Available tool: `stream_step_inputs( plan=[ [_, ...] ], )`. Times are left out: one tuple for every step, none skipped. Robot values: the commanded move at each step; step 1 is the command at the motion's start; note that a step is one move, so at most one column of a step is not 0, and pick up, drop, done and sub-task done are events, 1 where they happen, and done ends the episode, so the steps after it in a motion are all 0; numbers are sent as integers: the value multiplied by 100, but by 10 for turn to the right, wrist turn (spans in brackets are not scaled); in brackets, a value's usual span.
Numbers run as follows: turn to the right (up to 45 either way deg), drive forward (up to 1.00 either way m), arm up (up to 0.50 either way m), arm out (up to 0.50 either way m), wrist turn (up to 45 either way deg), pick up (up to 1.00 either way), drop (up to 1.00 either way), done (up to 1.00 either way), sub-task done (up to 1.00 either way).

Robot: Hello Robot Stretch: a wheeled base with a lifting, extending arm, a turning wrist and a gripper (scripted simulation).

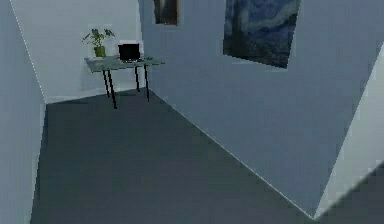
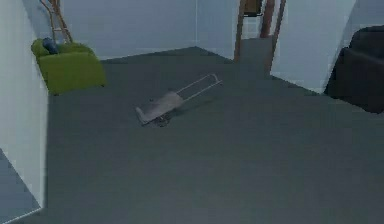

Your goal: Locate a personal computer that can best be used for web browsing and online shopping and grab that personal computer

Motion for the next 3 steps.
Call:
stream_step_inputs(
  plan=[
    [0,15,0,0,0,0,0,0,0],
    [-210,0,0,0,0,0,0,0,0],
    [-30,0,0,0,0,0,0,0,0]
  ],
)
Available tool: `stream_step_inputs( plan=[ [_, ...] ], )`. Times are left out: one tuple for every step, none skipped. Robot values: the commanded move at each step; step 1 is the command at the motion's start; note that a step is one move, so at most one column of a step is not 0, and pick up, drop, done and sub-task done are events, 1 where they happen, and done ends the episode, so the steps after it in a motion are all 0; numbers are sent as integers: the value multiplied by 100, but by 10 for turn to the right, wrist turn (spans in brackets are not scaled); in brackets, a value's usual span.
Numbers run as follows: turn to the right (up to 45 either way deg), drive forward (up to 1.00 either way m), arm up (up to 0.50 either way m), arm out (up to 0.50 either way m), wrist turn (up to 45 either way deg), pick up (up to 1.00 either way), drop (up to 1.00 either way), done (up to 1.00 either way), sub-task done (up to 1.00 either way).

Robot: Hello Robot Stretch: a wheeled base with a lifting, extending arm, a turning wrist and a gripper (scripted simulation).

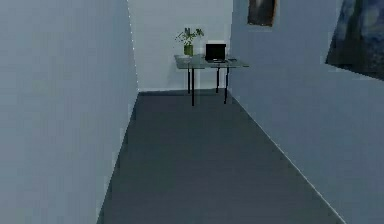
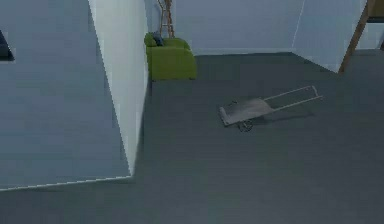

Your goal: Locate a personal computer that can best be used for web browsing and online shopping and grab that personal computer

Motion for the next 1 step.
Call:
stream_step_inputs(
  plan=[
    [0,100,0,0,0,0,0,0,0]
  ],
)
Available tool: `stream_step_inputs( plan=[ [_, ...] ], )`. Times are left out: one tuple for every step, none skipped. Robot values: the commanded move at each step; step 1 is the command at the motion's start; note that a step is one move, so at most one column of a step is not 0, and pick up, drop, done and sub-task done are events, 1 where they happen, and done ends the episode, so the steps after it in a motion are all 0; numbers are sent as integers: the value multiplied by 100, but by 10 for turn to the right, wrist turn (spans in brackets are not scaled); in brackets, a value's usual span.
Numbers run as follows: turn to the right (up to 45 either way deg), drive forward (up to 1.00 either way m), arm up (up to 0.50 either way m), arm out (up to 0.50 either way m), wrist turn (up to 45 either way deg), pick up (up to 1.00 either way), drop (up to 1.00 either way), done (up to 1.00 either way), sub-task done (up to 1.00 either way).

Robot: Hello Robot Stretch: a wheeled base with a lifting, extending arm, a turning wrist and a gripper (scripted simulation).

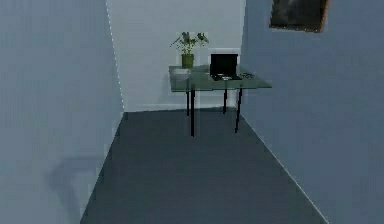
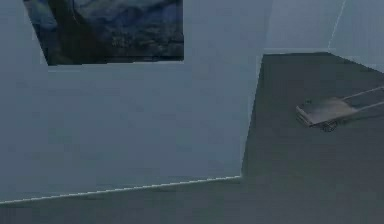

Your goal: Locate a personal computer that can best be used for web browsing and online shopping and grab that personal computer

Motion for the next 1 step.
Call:
stream_step_inputs(
  plan=[
    [0,100,0,0,0,0,0,0,0]
  ],
)
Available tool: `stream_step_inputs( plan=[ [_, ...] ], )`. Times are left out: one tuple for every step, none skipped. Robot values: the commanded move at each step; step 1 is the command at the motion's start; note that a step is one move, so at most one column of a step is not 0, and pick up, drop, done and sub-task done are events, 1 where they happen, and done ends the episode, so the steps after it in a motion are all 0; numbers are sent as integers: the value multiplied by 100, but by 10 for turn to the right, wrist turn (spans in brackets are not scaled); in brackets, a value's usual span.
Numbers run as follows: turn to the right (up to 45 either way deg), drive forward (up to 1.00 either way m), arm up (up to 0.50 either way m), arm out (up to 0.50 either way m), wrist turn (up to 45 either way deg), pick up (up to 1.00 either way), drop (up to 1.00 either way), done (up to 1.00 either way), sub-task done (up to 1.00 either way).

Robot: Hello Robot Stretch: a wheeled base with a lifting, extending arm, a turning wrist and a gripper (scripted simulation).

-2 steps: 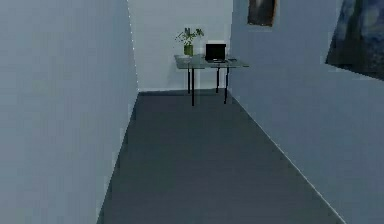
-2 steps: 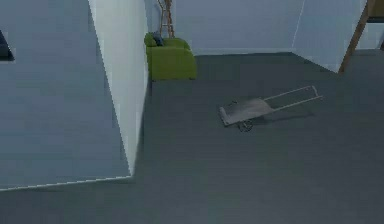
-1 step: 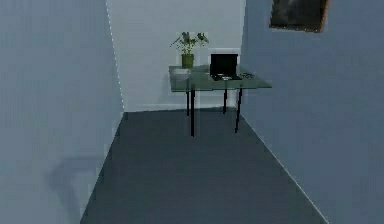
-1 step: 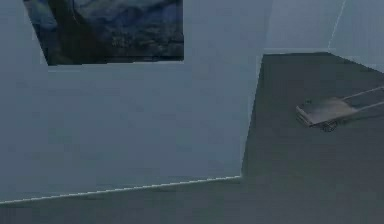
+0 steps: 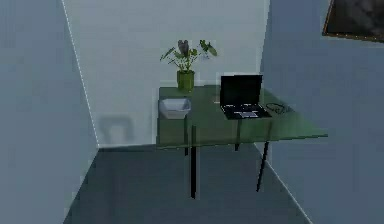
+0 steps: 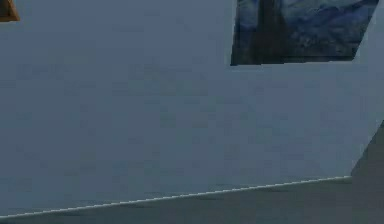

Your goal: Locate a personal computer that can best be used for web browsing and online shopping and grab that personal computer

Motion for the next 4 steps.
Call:
stream_step_inputs(
  plan=[
    [0,50,0,0,0,0,0,0,0],
    [-450,0,0,0,0,0,0,0,0],
    [-210,0,0,0,0,0,0,0,0],
    [450,0,0,0,0,0,0,0,0]
  ],
)
